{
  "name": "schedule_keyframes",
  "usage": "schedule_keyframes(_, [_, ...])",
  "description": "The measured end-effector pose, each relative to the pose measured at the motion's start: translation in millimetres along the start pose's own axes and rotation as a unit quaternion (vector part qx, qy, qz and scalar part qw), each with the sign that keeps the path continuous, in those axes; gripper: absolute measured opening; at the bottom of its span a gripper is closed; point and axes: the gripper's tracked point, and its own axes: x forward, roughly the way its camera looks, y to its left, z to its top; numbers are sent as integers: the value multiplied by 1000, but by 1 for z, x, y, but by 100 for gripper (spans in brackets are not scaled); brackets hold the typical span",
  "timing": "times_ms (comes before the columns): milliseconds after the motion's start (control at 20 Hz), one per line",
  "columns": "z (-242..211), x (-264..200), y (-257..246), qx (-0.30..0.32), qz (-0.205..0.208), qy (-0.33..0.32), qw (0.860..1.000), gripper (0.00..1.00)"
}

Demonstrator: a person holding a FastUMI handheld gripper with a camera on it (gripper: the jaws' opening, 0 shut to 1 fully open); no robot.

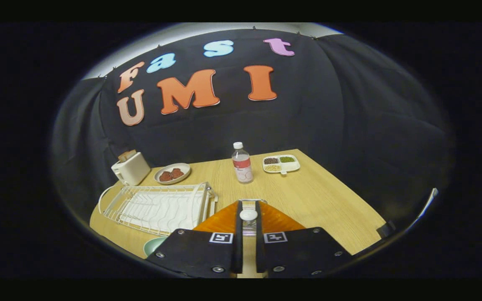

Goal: Take the plate from the dish rack, then take the spoon from the basket and place it into the plate.

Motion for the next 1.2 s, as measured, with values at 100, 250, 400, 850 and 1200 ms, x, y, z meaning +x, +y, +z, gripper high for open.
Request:
schedule_keyframes(100, [12, -10, 11, 4, 15, -3, 1000, 12])
schedule_keyframes(250, [21, -29, 28, 5, 44, -3, 999, 12])
schedule_keyframes(400, [22, -45, 44, 2, 68, 0, 998, 12])
schedule_keyframes(850, [-18, -68, 102, -3, 174, 33, 984, 12])
schedule_keyframes(1200, [-60, -57, 148, -23, 230, 74, 970, 12])
